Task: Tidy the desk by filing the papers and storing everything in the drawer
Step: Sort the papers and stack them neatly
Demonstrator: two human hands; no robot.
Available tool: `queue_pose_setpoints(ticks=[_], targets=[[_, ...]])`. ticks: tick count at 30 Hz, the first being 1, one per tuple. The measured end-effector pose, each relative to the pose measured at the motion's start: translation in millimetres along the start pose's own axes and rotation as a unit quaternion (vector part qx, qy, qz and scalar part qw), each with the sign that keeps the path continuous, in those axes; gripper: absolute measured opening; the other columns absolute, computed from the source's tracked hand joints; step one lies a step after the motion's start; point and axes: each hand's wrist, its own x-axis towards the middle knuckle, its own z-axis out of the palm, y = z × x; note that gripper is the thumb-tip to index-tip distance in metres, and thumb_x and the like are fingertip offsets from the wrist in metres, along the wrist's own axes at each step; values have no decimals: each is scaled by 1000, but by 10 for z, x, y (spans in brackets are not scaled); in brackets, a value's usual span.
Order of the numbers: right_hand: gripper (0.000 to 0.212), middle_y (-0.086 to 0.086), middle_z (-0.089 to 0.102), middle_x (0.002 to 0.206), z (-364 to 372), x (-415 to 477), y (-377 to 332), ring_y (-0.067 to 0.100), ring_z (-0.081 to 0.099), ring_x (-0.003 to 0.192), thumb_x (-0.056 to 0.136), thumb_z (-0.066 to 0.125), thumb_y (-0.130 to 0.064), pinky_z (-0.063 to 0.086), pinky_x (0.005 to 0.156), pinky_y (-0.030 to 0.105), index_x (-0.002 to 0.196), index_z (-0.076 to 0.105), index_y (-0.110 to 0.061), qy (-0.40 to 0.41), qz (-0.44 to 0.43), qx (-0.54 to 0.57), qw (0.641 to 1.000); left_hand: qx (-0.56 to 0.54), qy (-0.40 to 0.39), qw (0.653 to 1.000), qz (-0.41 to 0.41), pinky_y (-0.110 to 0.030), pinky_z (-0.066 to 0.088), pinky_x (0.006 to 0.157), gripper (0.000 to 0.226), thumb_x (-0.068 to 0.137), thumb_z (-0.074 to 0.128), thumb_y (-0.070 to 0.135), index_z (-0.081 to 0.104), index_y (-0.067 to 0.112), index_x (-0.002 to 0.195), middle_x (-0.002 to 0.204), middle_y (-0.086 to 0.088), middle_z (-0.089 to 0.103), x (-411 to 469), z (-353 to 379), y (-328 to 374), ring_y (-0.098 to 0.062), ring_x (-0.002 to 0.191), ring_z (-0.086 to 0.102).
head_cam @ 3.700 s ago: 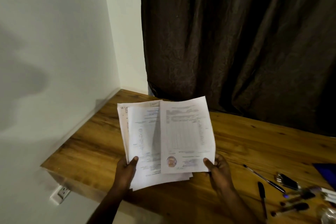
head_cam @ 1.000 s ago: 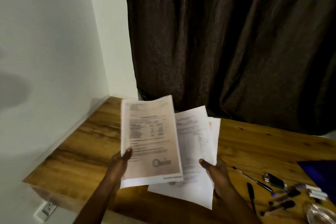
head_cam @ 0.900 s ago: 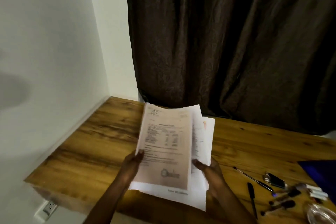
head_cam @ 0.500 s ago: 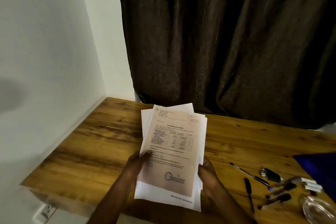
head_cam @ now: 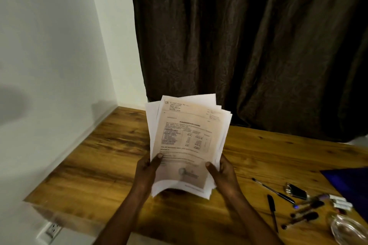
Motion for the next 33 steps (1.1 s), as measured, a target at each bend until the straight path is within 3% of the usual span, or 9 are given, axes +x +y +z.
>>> queue_pose_setpoints(ticks=[4,9,11,14,17,20,25,30,33], targets=[[38,-4,68,120,29,63,-57,10,65,110,92,64,-14,57,88,34,129,54,-14,23,-42,-16,999,-2,-42,999,35,-43,57,85,32,93,62,10,63,10,125,113,-6,73,98,18,94,-25,102,69],[39,2,71,115,-32,86,239,19,68,105,86,72,-18,59,85,38,124,62,-16,5,1,-123,992,122,-82,989,21,-23,57,70,42,73,80,35,70,15,109,97,5,76,65,-57,-135,-21,99,70],[37,1,72,111,-20,48,341,19,70,101,84,74,-20,58,77,24,120,66,-14,6,14,-154,988,140,-83,987,-2,-20,56,67,50,63,76,46,71,18,104,96,3,75,10,-63,-266,-19,97,70],[33,4,73,106,23,28,348,16,70,95,84,75,-18,50,63,6,114,70,-7,29,9,-182,983,173,-78,982,-9,-16,53,65,46,73,72,43,68,16,111,102,0,72,-17,-11,-338,-11,95,67],[35,5,73,108,24,55,234,17,71,93,84,75,-21,57,71,15,115,71,-6,44,-16,-173,984,157,-47,986,-15,-15,54,65,34,89,70,29,66,10,117,104,-3,71,48,39,-300,-6,90,66],[38,3,74,109,-15,72,137,15,72,94,84,75,-27,62,77,33,117,70,-9,31,-24,-145,989,127,-40,991,-2,-18,56,66,11,91,67,23,70,22,102,94,6,73,72,41,-196,-4,86,70],[38,-9,71,100,-57,28,198,7,69,89,77,81,-27,59,69,19,112,70,-18,8,6,-148,989,112,-66,991,14,-20,57,71,19,90,68,19,68,22,109,101,6,74,13,-18,-248,-5,91,71],[29,9,74,109,-10,71,225,17,72,90,86,73,-17,61,75,27,113,70,-8,28,4,-142,989,99,-56,993,6,-14,54,68,15,95,60,16,66,23,107,85,20,74,8,57,-284,4,83,69],[30,7,73,109,8,121,112,17,72,92,87,72,-16,62,77,34,115,69,-7,37,-7,-104,994,46,-32,998,3,-30,58,81,19,93,64,18,68,19,112,99,6,76,38,116,-214,-12,94,71]])
